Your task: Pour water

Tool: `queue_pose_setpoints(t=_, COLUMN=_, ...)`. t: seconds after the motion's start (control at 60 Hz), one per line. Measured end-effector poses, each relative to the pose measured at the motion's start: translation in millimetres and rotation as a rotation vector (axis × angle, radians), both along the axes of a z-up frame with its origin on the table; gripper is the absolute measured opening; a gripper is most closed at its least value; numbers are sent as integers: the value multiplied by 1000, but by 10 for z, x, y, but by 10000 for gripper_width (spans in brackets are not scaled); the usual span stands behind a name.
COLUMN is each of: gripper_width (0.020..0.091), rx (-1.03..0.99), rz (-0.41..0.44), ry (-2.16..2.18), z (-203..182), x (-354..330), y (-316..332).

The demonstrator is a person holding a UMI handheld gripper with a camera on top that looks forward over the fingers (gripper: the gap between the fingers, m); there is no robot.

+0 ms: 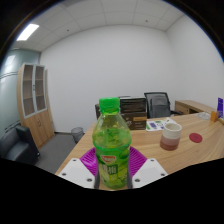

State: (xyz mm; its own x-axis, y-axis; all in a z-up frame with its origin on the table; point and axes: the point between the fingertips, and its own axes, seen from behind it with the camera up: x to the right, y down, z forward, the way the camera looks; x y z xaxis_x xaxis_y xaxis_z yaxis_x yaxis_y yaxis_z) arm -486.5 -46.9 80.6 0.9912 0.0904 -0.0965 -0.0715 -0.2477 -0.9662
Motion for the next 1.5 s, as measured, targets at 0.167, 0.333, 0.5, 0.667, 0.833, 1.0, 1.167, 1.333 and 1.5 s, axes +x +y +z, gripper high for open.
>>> queue_pose_setpoints(t=0.167, gripper_width=369, rx=-120, rz=-53, ry=186, z=-10, x=193, y=164)
queue_pose_setpoints(t=0.333, gripper_width=367, rx=-202, rz=-149, ry=484, z=227, x=451, y=542)
queue_pose_setpoints(t=0.5, gripper_width=368, rx=-249, rz=-250, ry=946, z=450, x=653, y=908)
queue_pose_setpoints(t=0.667, gripper_width=367, rx=-312, rz=-315, ry=1318, z=424, x=744, y=1120)
queue_pose_setpoints(t=0.833, gripper_width=366, rx=-334, rz=-372, ry=1526, z=392, x=897, y=1208)
queue_pose_setpoints(t=1.0, gripper_width=365, rx=-378, rz=-427, ry=1734, z=329, x=978, y=1266)
queue_pose_setpoints(t=1.167, gripper_width=366, rx=-393, rz=-406, ry=1766, z=377, x=970, y=1295)
queue_pose_setpoints(t=1.333, gripper_width=367, rx=-387, rz=-361, ry=1626, z=535, x=1030, y=1244)
queue_pose_setpoints(t=1.5, gripper_width=368, rx=-250, rz=-218, ry=1163, z=1146, x=1441, y=1221)
